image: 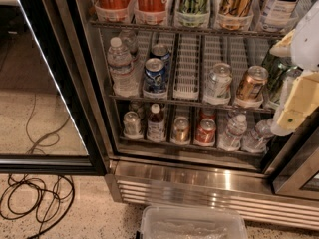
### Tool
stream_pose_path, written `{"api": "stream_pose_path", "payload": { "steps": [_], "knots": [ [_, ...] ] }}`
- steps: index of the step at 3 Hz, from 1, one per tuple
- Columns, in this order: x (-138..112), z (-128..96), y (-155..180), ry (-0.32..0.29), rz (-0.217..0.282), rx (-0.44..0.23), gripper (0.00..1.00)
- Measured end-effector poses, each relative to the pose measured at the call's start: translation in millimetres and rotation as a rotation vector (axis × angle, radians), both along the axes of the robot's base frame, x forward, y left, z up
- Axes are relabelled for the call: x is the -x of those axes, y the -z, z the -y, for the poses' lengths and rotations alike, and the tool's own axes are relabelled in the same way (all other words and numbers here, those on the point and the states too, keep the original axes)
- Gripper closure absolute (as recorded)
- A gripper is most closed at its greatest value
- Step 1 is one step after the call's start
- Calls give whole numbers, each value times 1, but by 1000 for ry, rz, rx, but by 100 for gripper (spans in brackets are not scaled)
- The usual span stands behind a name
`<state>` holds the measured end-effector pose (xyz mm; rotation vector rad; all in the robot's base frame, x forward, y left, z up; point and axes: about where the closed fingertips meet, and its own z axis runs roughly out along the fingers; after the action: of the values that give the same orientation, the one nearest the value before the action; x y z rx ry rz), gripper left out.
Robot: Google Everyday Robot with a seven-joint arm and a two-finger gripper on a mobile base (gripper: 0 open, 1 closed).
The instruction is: Pick pepsi can from middle shelf of fridge
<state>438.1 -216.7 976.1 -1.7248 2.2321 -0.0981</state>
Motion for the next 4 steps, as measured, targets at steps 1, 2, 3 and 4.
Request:
{"api": "stream_pose_path", "payload": {
  "steps": [1, 2, 3, 4],
  "knots": [
    [0, 0, 0, 0, 0, 0, 0],
    [-9, -4, 19, 31, 12, -34, 0],
    [-21, -19, 45, 33, 17, -84, 0],
    [-21, -19, 45, 33, 17, -84, 0]
  ]
}}
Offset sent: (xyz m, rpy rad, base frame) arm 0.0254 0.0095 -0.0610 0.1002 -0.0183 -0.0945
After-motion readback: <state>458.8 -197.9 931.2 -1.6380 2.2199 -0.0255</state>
